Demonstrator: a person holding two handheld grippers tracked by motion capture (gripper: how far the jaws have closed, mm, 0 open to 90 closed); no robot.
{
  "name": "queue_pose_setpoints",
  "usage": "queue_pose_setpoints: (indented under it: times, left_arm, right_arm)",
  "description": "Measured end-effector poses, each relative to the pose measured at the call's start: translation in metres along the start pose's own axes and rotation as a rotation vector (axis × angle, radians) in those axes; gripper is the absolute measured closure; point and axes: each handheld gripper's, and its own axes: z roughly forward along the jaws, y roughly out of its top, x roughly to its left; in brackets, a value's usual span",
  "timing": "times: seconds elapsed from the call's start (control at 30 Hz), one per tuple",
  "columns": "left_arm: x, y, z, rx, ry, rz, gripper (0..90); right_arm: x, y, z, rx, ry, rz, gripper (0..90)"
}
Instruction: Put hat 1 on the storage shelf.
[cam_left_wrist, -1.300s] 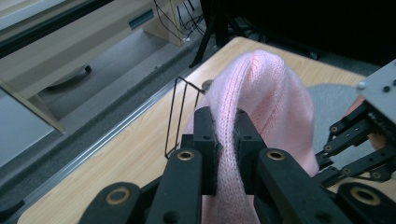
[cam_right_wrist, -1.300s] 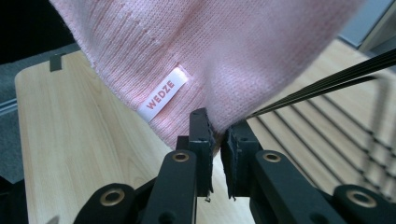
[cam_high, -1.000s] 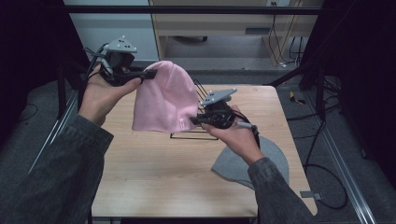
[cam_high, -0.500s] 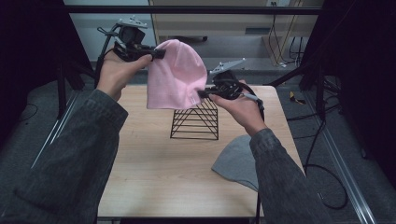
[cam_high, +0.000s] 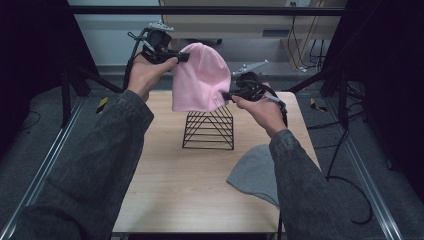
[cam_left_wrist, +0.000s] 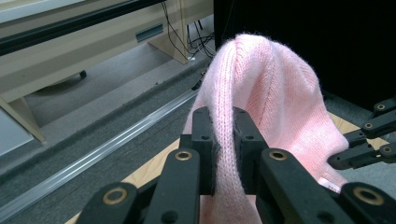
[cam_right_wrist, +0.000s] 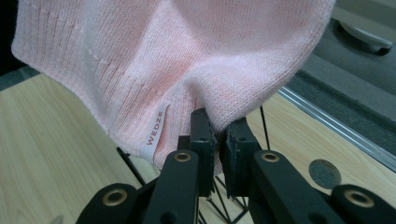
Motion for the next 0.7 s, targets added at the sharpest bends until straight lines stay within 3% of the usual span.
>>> queue_pose_setpoints:
  times: [0.4,0.7]
  left_arm:
    - [-0.014,0.002,0.015,-0.009,-0.011,0.039,80.8]
    - [-0.02,-0.004,0.02,-0.001,0.012,0.076,81.1]
  right_arm:
    - [-0.004,-0.018,-0.001,-0.006,-0.034,0.014,84.1]
    - [-0.003,-0.028,-0.001,-0.007,-0.056,0.013,84.0]
